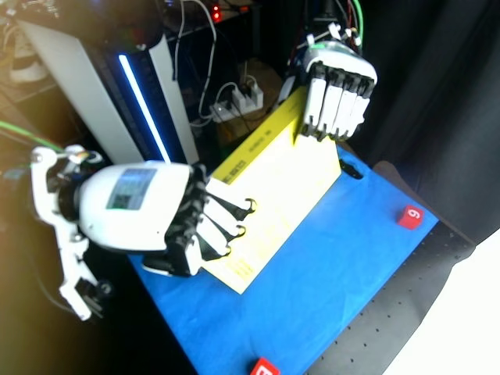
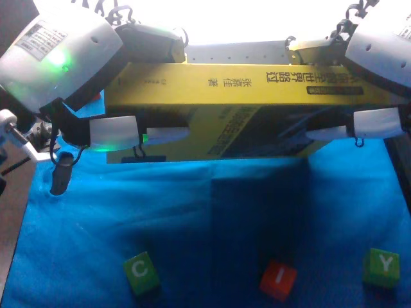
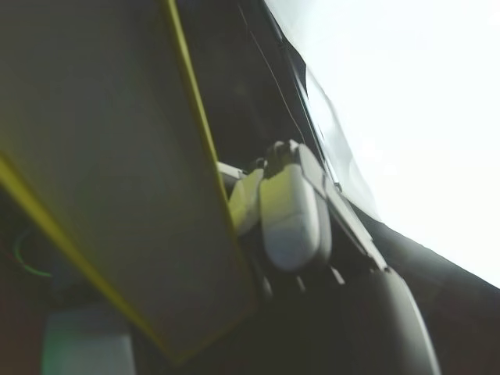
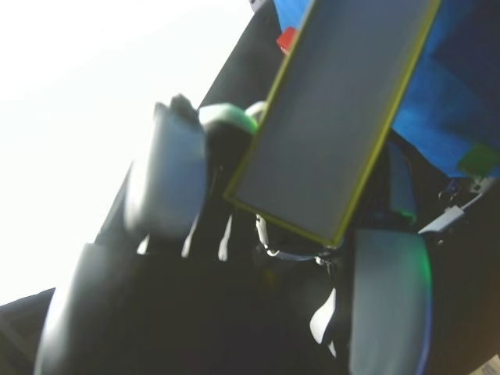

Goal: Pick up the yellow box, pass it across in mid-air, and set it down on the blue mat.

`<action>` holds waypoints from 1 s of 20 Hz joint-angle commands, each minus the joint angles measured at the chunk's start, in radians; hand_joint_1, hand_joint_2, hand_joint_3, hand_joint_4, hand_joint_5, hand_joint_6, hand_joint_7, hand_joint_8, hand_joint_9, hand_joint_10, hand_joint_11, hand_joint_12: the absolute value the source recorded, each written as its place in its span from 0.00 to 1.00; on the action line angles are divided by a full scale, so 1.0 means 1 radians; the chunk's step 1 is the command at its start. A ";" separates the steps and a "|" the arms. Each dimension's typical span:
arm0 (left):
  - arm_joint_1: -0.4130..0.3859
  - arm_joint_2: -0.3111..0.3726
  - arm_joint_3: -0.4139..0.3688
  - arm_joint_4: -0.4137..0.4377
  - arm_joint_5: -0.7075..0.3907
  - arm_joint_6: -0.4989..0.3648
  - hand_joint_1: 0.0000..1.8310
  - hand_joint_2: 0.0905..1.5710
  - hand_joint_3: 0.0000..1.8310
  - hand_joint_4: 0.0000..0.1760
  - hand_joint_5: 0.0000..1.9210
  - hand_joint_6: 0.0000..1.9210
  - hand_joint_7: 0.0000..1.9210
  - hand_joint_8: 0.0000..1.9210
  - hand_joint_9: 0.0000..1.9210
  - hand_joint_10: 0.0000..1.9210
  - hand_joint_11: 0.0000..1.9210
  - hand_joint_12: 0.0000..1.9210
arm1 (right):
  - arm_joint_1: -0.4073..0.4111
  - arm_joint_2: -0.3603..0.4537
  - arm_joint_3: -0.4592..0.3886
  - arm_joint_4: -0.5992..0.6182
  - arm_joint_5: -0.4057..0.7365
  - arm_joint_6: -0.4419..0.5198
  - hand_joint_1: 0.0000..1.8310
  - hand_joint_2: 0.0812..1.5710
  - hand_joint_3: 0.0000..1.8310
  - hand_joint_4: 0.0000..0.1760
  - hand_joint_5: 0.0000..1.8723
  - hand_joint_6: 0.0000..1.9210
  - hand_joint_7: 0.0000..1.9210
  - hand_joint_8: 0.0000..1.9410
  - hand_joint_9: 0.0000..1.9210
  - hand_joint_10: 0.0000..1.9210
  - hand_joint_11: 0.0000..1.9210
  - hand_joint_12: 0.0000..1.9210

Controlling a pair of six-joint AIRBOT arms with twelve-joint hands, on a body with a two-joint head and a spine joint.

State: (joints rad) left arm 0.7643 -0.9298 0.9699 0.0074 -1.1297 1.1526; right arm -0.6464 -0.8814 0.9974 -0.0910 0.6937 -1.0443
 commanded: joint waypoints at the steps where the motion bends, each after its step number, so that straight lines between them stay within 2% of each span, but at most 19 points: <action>1: -0.018 0.006 -0.010 -0.035 -0.184 -0.057 0.66 0.75 0.00 0.00 0.61 1.00 0.72 1.00 0.81 1.00 0.86 1.00 | 0.020 0.003 0.016 0.047 0.080 -0.028 0.85 0.80 0.00 0.65 0.62 1.00 0.75 1.00 0.81 1.00 0.84 1.00; 2: -0.018 0.009 -0.010 -0.036 -0.183 -0.057 0.72 0.75 0.00 0.00 0.64 1.00 0.73 1.00 0.81 1.00 0.84 1.00 | 0.034 0.005 0.018 0.046 0.079 -0.028 0.83 0.81 0.00 0.63 0.62 1.00 0.74 1.00 0.80 1.00 0.83 1.00; 3: -0.016 0.011 -0.011 -0.039 -0.184 -0.057 0.75 0.75 0.00 0.00 0.62 1.00 0.75 1.00 0.84 1.00 0.86 1.00 | 0.048 0.008 0.018 0.044 0.079 -0.029 0.83 0.81 0.00 0.59 0.63 1.00 0.73 1.00 0.78 1.00 0.82 1.00; 4: -0.014 0.013 -0.011 -0.044 -0.185 -0.057 0.70 0.75 0.00 0.00 0.56 1.00 0.67 1.00 0.76 1.00 0.80 1.00 | 0.060 0.012 0.018 0.038 0.079 -0.029 0.81 0.81 0.00 0.53 0.63 1.00 0.71 1.00 0.77 1.00 0.81 1.00; 5: -0.008 0.015 -0.011 -0.055 -0.183 -0.057 0.61 0.77 0.02 0.00 0.41 0.81 0.52 1.00 0.61 1.00 0.65 1.00 | 0.072 0.018 0.017 0.032 0.079 -0.029 0.80 0.80 0.00 0.03 0.64 1.00 0.72 1.00 0.78 1.00 0.82 1.00; 6: -0.001 0.017 -0.011 -0.065 -0.185 -0.057 0.58 0.77 0.02 0.00 0.38 0.75 0.44 1.00 0.53 1.00 0.57 1.00 | 0.079 0.024 0.015 0.028 0.079 -0.029 0.79 0.80 0.00 0.00 0.65 1.00 0.73 1.00 0.79 1.00 0.83 1.00; 7: 0.004 0.019 -0.011 -0.075 -0.184 -0.056 0.63 0.79 0.01 0.00 0.34 0.70 0.40 0.87 0.39 0.96 0.43 1.00 | 0.082 0.030 0.011 0.024 0.079 -0.029 0.79 0.80 0.00 0.00 0.66 1.00 0.74 1.00 0.79 1.00 0.84 1.00; 8: 0.008 0.021 -0.011 -0.085 -0.181 -0.056 0.54 0.72 0.00 0.00 0.19 0.48 0.23 0.63 0.22 0.77 0.21 0.94 | 0.082 0.037 0.005 0.022 0.079 -0.029 0.81 0.80 0.00 0.00 0.65 1.00 0.73 1.00 0.79 1.00 0.83 1.00; 9: 0.015 0.024 -0.011 -0.097 -0.178 -0.056 0.47 0.70 0.00 0.09 0.12 0.26 0.14 0.31 0.10 0.51 0.04 0.81 | 0.082 0.044 0.000 0.020 0.079 -0.029 0.79 0.81 0.00 0.00 0.65 1.00 0.74 1.00 0.80 1.00 0.84 1.00; 10: 0.023 0.028 -0.011 -0.108 -0.174 -0.056 0.42 0.68 0.00 0.38 0.09 0.13 0.11 0.12 0.05 0.34 0.01 0.72 | 0.082 0.049 -0.004 0.019 0.079 -0.029 0.80 0.80 0.00 0.00 0.65 1.00 0.74 1.00 0.80 1.00 0.84 1.00; 11: 0.033 0.034 -0.012 -0.125 -0.172 -0.056 0.39 0.67 0.00 0.49 0.06 0.06 0.06 0.04 0.01 0.18 0.00 0.57 | 0.082 0.056 -0.008 0.019 0.079 -0.029 0.81 0.80 0.00 0.00 0.66 1.00 0.74 1.00 0.80 1.00 0.84 1.00; 12: 0.048 0.041 -0.014 -0.142 -0.172 -0.056 0.37 0.64 0.00 0.57 0.01 0.01 0.01 0.01 0.00 0.04 0.00 0.11 | 0.082 0.066 -0.015 0.019 0.079 -0.029 0.81 0.80 0.00 0.00 0.65 1.00 0.72 1.00 0.77 1.00 0.82 1.00; 13: 0.062 0.047 -0.016 -0.159 -0.174 -0.056 0.35 0.64 0.00 0.52 0.00 0.00 0.00 0.00 0.00 0.01 0.00 0.02 | 0.082 0.079 -0.025 0.020 0.079 -0.028 0.80 0.81 0.00 0.00 0.63 1.00 0.69 1.00 0.74 1.00 0.79 1.00; 14: 0.071 0.051 -0.018 -0.169 -0.177 -0.056 0.33 0.63 0.00 0.52 0.00 0.00 0.00 0.00 0.00 0.00 0.00 0.00 | 0.082 0.086 -0.030 0.020 0.079 -0.028 0.80 0.81 0.00 0.00 0.61 1.00 0.67 1.00 0.72 1.00 0.77 1.00; 15: 0.083 0.059 -0.022 -0.184 -0.185 -0.056 0.33 0.63 0.00 0.69 0.00 0.00 0.00 0.00 0.00 0.00 0.00 0.00 | 0.082 0.098 -0.037 0.022 0.079 -0.028 0.81 0.80 0.00 0.00 0.59 1.00 0.67 1.00 0.73 1.00 0.78 1.00; 17: 0.114 0.077 -0.029 -0.214 -0.203 -0.056 0.33 0.63 0.00 0.62 0.00 0.00 0.00 0.00 0.00 0.00 0.00 0.00 | 0.082 0.123 -0.053 0.025 0.079 -0.028 0.83 0.78 0.00 0.00 0.59 1.00 0.68 1.00 0.75 1.00 0.80 1.00; 18: 0.131 0.085 -0.033 -0.230 -0.217 -0.056 0.33 0.64 0.00 0.54 0.00 0.00 0.00 0.00 0.00 0.00 0.00 0.00 | 0.082 0.133 -0.062 0.029 0.079 -0.028 0.84 0.78 0.00 0.00 0.60 1.00 0.70 1.00 0.78 1.00 0.81 1.00; 20: 0.160 0.102 -0.040 -0.268 -0.240 -0.055 0.34 0.64 0.00 0.44 0.00 0.00 0.00 0.00 0.00 0.00 0.00 0.00 | 0.075 0.154 -0.081 0.038 0.079 -0.028 0.83 0.79 0.00 0.00 0.62 1.00 0.72 1.00 0.80 1.00 0.83 1.00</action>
State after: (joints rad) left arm 0.9356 -0.8299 0.9337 -0.2798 -1.2308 1.1011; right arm -0.5858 -0.7242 0.9176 -0.0643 0.6430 -1.0740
